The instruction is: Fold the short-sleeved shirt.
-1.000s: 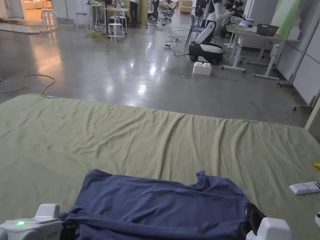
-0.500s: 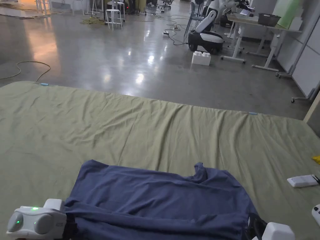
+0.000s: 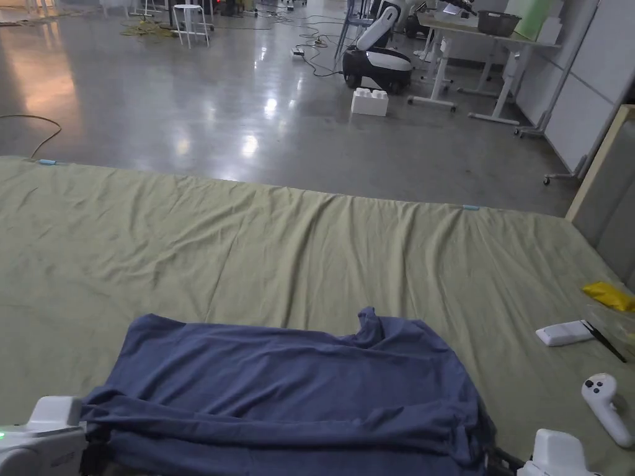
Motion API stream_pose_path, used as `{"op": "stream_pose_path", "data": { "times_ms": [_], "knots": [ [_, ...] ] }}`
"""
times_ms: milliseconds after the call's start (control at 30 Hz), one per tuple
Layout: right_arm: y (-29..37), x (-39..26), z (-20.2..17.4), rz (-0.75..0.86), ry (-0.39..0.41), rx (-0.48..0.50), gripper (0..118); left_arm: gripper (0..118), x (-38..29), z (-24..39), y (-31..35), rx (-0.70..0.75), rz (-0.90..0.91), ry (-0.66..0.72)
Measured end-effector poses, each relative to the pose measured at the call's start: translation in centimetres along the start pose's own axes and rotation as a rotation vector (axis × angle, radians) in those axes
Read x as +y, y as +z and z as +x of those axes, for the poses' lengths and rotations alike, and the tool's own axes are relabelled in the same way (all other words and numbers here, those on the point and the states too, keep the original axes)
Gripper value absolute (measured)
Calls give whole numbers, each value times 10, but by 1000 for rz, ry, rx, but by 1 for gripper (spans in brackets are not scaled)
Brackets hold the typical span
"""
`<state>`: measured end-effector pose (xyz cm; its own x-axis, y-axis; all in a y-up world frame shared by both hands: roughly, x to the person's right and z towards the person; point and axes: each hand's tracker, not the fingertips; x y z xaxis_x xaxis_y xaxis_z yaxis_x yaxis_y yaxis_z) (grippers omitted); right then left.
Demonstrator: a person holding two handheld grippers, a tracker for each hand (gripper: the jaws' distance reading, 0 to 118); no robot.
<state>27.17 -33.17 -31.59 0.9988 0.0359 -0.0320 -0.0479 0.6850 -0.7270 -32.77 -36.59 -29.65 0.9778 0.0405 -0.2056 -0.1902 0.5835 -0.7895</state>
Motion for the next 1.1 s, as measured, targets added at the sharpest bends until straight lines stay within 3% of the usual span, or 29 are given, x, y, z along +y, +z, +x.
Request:
{"op": "stream_pose_path", "data": {
  "times_ms": [100,267,300,333,400,467,533,633,1100],
  "knots": [
    [-23,-1,0,-53,58,26,78,8,-2,0,7,4,21,0],
    [-66,-8,-13,-184,96,65,79,8,-3,3,10,8,33,-9],
    [-73,-10,-15,-208,97,79,73,8,-4,3,10,10,31,-13],
    [-75,-13,-18,-239,98,69,56,8,-5,3,10,12,31,-14],
    [-77,-18,-22,-229,84,86,45,8,-6,4,10,13,29,-13],
    [-75,-17,-27,-212,75,66,12,8,-7,5,11,15,31,-12],
    [-73,-16,-30,-198,35,107,9,8,-8,7,13,14,41,-15],
    [-68,-11,-40,-199,89,60,8,8,-7,9,18,13,59,-54],
    [25,56,-29,-11,113,54,7,8,38,0,84,-56,203,-4]
  ]
}}
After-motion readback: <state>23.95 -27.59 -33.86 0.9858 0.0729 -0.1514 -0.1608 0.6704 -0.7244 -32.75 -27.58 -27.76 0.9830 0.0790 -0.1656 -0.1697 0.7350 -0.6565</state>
